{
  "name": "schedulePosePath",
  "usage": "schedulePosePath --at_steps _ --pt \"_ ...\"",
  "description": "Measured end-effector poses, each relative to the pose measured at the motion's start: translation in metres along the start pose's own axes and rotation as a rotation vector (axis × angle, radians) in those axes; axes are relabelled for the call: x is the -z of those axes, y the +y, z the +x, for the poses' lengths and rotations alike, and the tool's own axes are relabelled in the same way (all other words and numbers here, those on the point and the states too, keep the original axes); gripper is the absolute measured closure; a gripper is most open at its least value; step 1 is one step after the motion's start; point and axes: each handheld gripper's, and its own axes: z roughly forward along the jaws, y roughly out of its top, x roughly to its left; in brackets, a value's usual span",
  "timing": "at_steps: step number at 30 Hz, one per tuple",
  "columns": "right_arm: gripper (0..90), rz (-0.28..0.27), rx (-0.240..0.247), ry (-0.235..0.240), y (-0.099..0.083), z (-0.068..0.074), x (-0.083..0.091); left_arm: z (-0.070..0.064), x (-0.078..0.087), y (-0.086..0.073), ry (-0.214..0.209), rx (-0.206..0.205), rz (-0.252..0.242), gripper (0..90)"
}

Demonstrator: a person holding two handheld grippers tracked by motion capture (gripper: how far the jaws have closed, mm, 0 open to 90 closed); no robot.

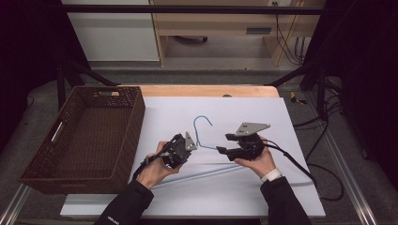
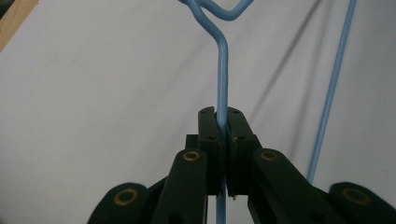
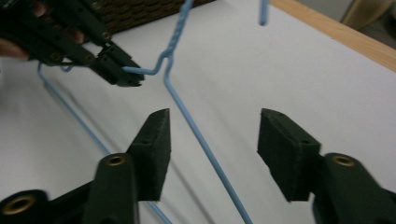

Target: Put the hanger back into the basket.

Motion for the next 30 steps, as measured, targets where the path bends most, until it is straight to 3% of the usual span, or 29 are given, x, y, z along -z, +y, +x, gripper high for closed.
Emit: schedulePosePath --at_steps 1,6,14,21,30 --pt "34.6 0.0 0.0 0.0 0.0 0.0 0.0 0.0 0.001 0.0 0.002 0.007 -0.003 87.0" --pt "16.1 -0.045 -0.062 -0.088 -0.005 -0.006 0.013 0.001 0.005 0.001 0.008 0.031 -0.012 87.0" --pt "10.1 -0.064 -0.101 -0.126 -0.015 -0.01 0.029 0.002 0.011 0.002 0.013 0.062 -0.028 87.0" --pt "7.8 -0.076 -0.148 -0.176 -0.035 -0.015 0.05 0.006 0.023 0.003 0.045 0.1 -0.058 87.0" --pt "6.3 -0.098 -0.161 -0.201 -0.047 -0.012 0.065 0.012 0.037 0.001 0.073 0.127 -0.071 87.0"
